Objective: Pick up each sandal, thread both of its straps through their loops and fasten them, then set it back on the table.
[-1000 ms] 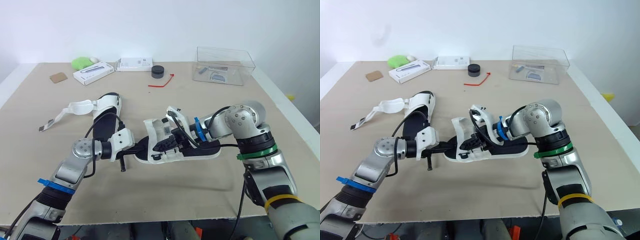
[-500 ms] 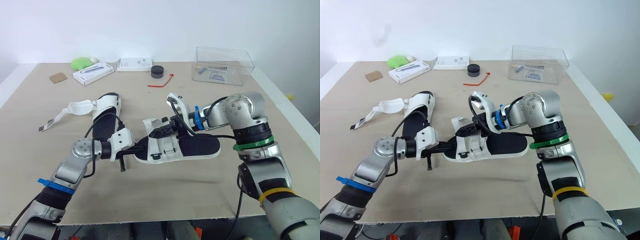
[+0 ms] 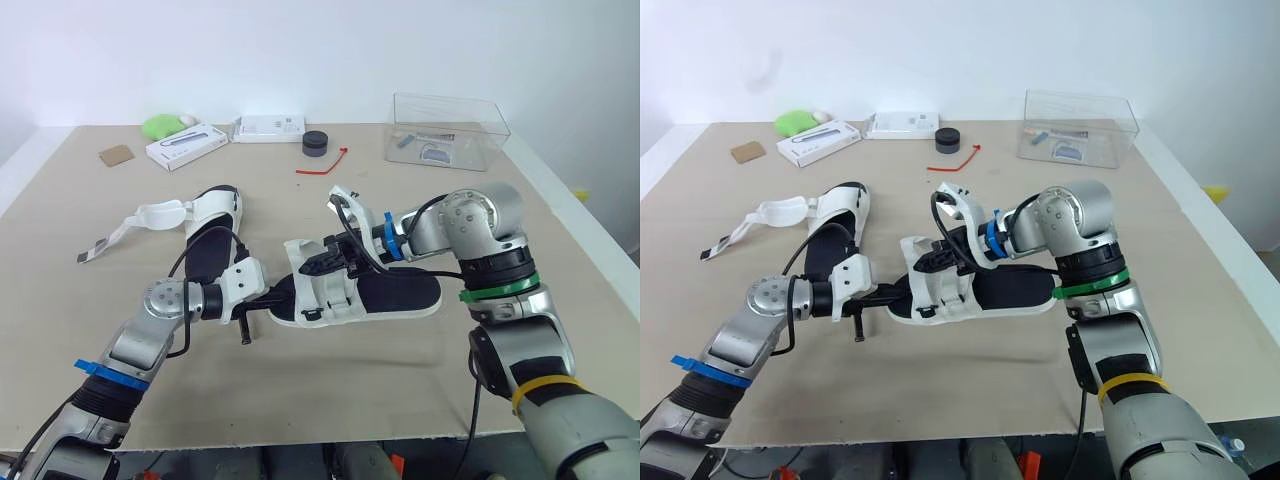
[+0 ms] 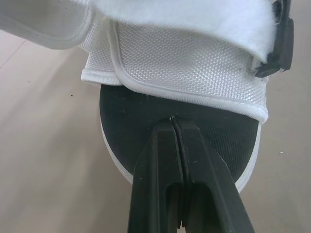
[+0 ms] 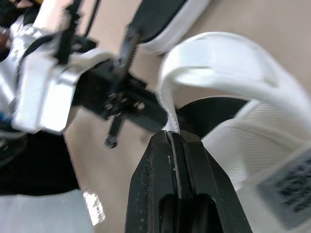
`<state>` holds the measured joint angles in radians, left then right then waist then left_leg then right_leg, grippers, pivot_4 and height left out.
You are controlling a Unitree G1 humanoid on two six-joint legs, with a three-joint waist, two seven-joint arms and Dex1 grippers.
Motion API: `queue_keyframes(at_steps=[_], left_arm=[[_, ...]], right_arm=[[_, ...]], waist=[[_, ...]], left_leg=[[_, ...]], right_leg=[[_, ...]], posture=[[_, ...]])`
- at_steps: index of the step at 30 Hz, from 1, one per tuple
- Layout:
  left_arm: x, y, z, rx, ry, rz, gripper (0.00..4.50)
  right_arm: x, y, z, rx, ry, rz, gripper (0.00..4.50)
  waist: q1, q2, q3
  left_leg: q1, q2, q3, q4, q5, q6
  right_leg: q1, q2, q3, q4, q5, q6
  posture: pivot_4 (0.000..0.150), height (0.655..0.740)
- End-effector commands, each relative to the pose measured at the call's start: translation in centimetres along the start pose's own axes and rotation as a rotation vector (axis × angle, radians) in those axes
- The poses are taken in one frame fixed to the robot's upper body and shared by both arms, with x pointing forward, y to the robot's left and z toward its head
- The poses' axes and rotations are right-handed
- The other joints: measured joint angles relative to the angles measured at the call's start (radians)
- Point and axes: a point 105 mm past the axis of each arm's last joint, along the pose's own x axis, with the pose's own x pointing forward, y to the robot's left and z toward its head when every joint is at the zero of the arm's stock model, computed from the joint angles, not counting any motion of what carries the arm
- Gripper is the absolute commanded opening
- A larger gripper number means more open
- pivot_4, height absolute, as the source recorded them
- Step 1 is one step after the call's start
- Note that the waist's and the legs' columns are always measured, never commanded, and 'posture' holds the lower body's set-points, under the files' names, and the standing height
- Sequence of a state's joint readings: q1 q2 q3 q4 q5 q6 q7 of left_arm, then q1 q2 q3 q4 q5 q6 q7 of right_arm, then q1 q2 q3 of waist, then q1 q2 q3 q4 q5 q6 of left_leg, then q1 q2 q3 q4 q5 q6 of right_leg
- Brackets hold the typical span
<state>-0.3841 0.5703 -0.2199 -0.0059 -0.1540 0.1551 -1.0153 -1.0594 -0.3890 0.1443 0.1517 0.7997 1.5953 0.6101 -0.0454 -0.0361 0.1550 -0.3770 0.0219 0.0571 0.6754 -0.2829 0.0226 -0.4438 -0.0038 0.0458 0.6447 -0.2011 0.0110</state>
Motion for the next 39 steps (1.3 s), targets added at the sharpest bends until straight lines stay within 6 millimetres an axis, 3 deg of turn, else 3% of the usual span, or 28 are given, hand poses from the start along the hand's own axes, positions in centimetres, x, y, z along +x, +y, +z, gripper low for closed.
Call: queue_keyframes(at_steps=[1,6,13,22,30,31,34,39], left_arm=[[-0.2,-0.6,-2.1,-0.048,0.084,-0.015,0.00],[-0.1,-0.5,-2.1,-0.043,0.083,-0.017,0.00],[0.0,-0.6,-2.1,-0.041,0.082,-0.023,0.00],[0.0,-0.8,-2.1,-0.043,0.084,-0.024,0.00],[0.0,-0.7,-2.1,-0.047,0.083,-0.018,0.00],[0.0,-0.7,-2.1,-0.047,0.083,-0.017,0.00],[0.0,-0.7,-2.2,-0.048,0.084,-0.018,0.00],[0.0,-0.7,-2.2,-0.049,0.084,-0.017,0.00]], right_arm=[[-0.4,0.9,-0.7,-0.029,0.002,0.038,0.04],[0.0,0.0,-1.8,-0.077,0.013,-0.037,0.04],[0.3,-1.3,-1.1,-0.188,-0.059,-0.123,0.04],[0.0,-0.1,-0.3,-0.308,-0.093,-0.072,0.04],[0.2,0.7,-1.2,-0.333,-0.079,-0.022,0.04],[0.1,0.6,-1.1,-0.324,-0.081,-0.022,0.65],[-0.4,1.0,-0.7,-0.253,-0.087,0.015,1.81],[-0.8,1.7,-1.4,-0.221,-0.043,0.041,1.81]], waist=[[0.000,0.000,0.000],[0.000,0.000,0.000],[0.000,0.000,0.000],[0.000,0.000,0.000],[0.001,0.000,0.000],[0.001,0.000,0.000],[0.001,0.000,0.000],[0.001,0.000,0.000]], left_leg=[[0.000,0.000,0.000,0.000,0.000,0.000],[0.000,-0.001,-0.001,-0.001,0.000,0.000],[0.000,-0.001,-0.002,-0.001,0.000,0.000],[0.000,-0.001,-0.003,-0.001,0.000,0.000],[0.000,-0.001,-0.003,-0.001,0.000,0.000],[0.000,-0.001,-0.003,-0.001,0.000,0.000],[0.000,-0.001,-0.004,-0.001,0.000,0.000],[0.000,-0.001,-0.004,-0.001,0.000,0.000]], right_leg=[[0.000,0.000,0.000,0.000,0.000,0.000],[0.000,0.000,-0.001,0.000,-0.001,0.000],[0.000,0.000,-0.001,0.000,-0.002,0.001],[0.000,0.000,-0.001,0.000,-0.002,0.001],[0.001,0.000,-0.002,0.000,-0.002,0.001],[0.001,0.000,-0.002,0.000,-0.002,0.000],[0.001,0.000,-0.002,0.000,-0.002,-0.001],[0.001,-0.001,-0.003,0.000,0.000,-0.003]], posture=[[0.150,0.7261],[0.150,0.7261],[0.150,0.7261],[0.150,0.7261],[0.150,0.7261],[0.150,0.7261],[0.150,0.7261],[0.150,0.7261]])
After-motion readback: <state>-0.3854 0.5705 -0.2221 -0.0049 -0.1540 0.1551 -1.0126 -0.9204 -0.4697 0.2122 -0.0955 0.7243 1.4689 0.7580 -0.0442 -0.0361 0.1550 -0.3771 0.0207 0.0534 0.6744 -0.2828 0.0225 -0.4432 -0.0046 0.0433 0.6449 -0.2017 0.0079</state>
